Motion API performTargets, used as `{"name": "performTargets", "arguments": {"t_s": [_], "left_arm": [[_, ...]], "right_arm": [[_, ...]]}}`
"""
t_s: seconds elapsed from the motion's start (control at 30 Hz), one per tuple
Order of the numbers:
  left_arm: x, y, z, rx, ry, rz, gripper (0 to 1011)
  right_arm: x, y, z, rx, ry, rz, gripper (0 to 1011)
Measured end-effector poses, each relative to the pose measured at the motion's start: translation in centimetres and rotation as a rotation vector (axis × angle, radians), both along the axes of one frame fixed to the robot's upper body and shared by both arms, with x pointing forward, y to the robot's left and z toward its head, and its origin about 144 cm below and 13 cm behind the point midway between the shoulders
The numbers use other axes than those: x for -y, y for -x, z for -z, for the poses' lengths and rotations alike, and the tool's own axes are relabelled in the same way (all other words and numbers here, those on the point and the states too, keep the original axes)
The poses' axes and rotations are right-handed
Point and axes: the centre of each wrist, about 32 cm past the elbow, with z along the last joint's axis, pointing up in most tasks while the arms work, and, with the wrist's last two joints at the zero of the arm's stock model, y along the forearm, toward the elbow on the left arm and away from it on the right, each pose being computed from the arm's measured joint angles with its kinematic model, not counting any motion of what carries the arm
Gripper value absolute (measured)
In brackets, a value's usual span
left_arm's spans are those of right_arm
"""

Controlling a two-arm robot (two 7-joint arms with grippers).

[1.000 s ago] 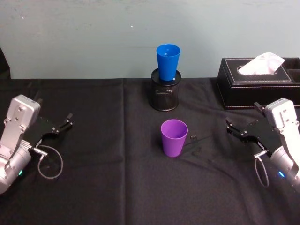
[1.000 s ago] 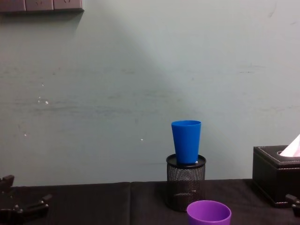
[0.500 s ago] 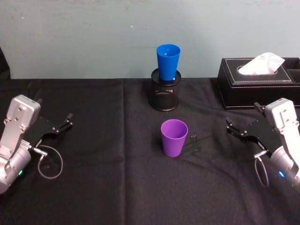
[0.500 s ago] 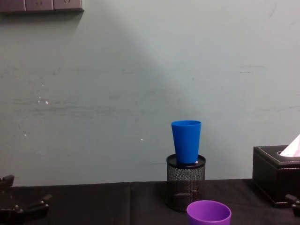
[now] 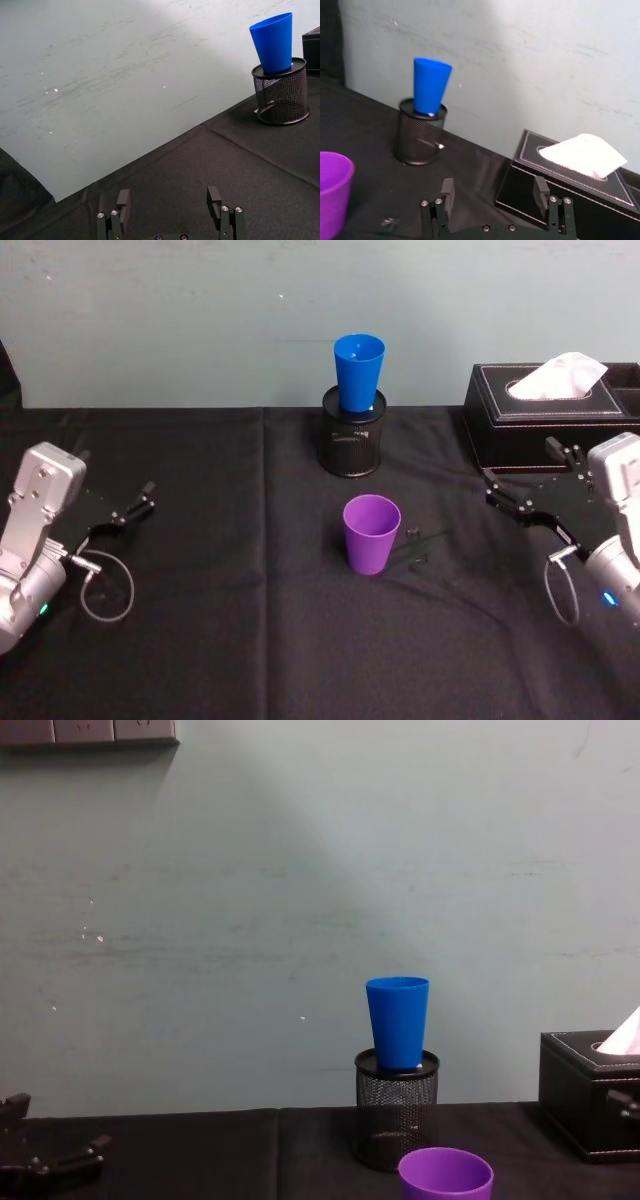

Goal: Pick up one cup with a gripper and tap it against the other cup.

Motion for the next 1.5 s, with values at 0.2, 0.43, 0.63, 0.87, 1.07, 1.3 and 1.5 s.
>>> {"name": "performTargets", "arguments": {"t_s": [0.2, 0.43, 0.63, 0.87, 1.07, 1.3, 1.5], "left_arm": [[0.0, 0.0, 0.0, 0.000, 0.000, 0.000, 1000], [0.0, 0.0, 0.0, 0.000, 0.000, 0.000, 1000], [0.0, 0.0, 0.0, 0.000, 0.000, 0.000, 1000], [0.0, 0.0, 0.0, 0.000, 0.000, 0.000, 1000], [0.0, 0.0, 0.0, 0.000, 0.000, 0.000, 1000], [0.0, 0.0, 0.0, 0.000, 0.000, 0.000, 1000], [0.0, 0.0, 0.0, 0.000, 0.000, 0.000, 1000]], "right_arm": [[0.2, 1.4, -0.4, -0.029, -0.049, -0.097, 1003], [0.5, 3.3, 0.0, -0.120, -0.124, -0.249, 1003], [-0.1, 3.9, 0.7, -0.186, -0.147, -0.359, 1003], [-1.2, 3.4, 1.5, -0.223, -0.165, -0.384, 1003], [-2.3, 2.2, 2.0, -0.246, -0.154, -0.399, 1003], [-3.6, 0.4, 2.5, -0.263, -0.144, -0.416, 1003], [-4.6, -0.9, 2.7, -0.266, -0.146, -0.428, 1003]]}}
